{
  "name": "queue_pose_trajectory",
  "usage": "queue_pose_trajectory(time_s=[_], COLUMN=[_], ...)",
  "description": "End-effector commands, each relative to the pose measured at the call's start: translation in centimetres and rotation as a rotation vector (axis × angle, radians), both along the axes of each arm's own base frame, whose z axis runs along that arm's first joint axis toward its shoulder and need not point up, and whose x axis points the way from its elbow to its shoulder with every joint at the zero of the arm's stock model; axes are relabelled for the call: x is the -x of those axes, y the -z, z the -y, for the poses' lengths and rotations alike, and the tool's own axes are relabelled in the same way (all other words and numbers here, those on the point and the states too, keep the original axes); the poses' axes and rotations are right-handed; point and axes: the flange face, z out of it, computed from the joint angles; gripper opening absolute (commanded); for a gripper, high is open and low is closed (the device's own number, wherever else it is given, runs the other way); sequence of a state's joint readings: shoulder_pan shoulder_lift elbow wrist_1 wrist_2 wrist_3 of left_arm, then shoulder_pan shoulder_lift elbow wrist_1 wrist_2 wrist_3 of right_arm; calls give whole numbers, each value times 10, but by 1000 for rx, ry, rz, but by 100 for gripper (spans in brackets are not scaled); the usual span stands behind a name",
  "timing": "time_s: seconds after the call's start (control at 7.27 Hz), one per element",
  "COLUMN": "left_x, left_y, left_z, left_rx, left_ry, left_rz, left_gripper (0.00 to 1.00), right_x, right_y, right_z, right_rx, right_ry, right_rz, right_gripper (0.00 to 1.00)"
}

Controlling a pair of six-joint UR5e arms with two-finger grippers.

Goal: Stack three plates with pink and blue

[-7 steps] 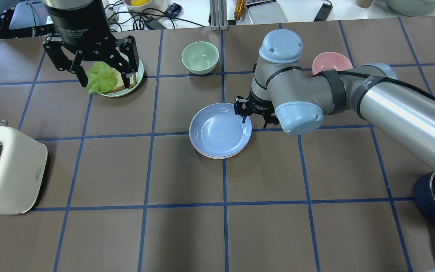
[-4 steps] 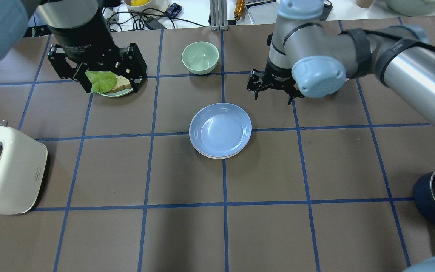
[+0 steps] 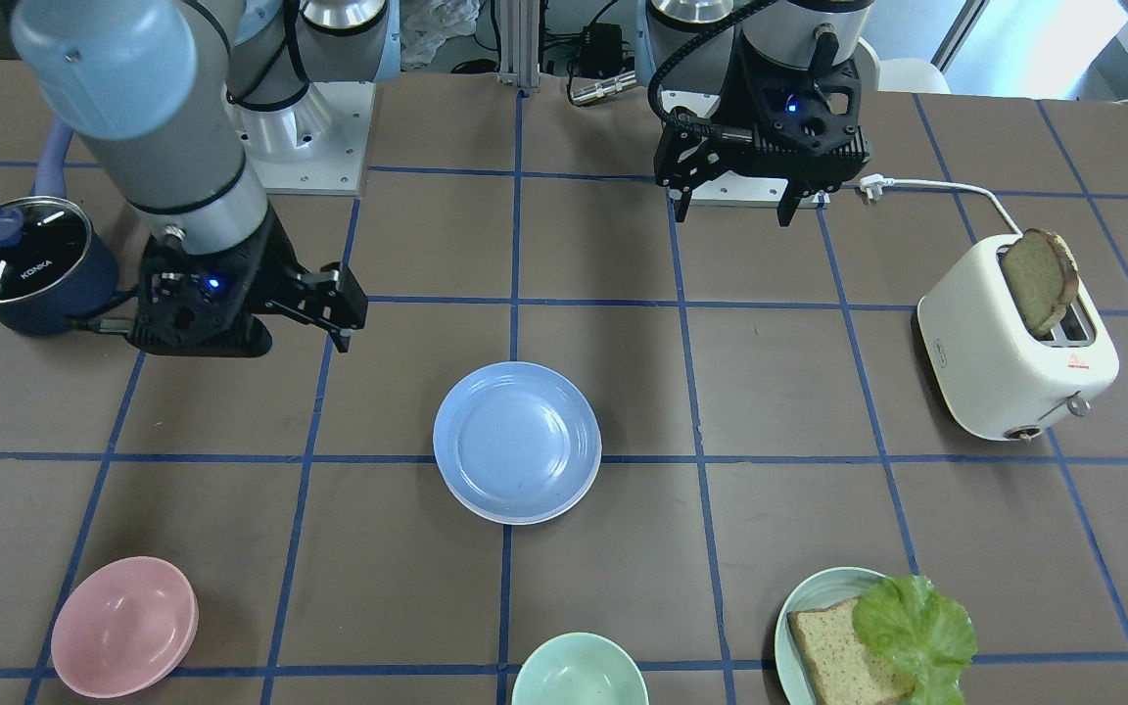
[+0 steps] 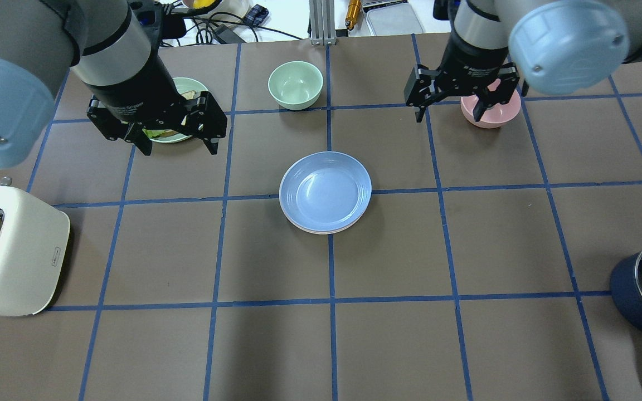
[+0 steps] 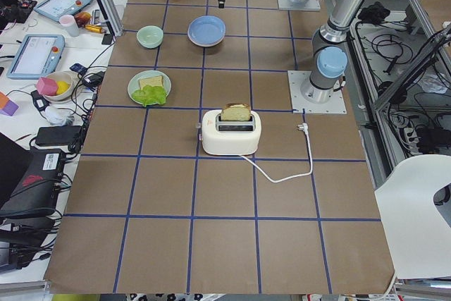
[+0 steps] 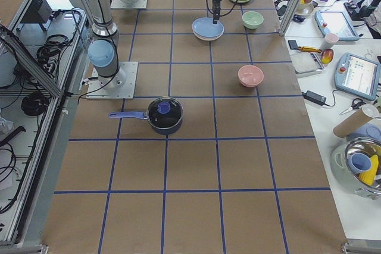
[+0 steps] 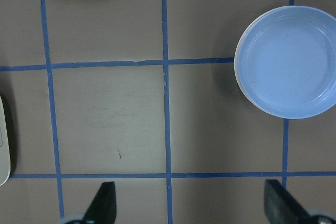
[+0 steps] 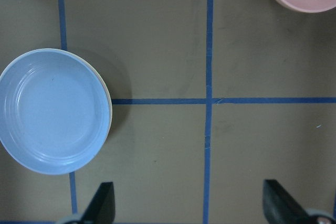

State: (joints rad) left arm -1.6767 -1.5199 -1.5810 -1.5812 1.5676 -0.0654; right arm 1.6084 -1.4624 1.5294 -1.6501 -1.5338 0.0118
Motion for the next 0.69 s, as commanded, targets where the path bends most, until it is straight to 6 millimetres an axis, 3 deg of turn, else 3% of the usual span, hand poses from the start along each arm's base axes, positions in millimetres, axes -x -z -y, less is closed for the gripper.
queue_pose_trajectory(time_s=[0.0,0.55], left_x=[-2,-3], left_y=[-1,-11], left_z=[0,6], left_rx=[6,61], left_ry=[27,62], left_rz=[-3,0], left_gripper=[100,100], right_x=[19,15], right_y=[-43,-37], right_z=[-37,-32], right_rx=[23,23], right_ry=[-92,-94], right_rz=[-11,-1], right_gripper=[100,100])
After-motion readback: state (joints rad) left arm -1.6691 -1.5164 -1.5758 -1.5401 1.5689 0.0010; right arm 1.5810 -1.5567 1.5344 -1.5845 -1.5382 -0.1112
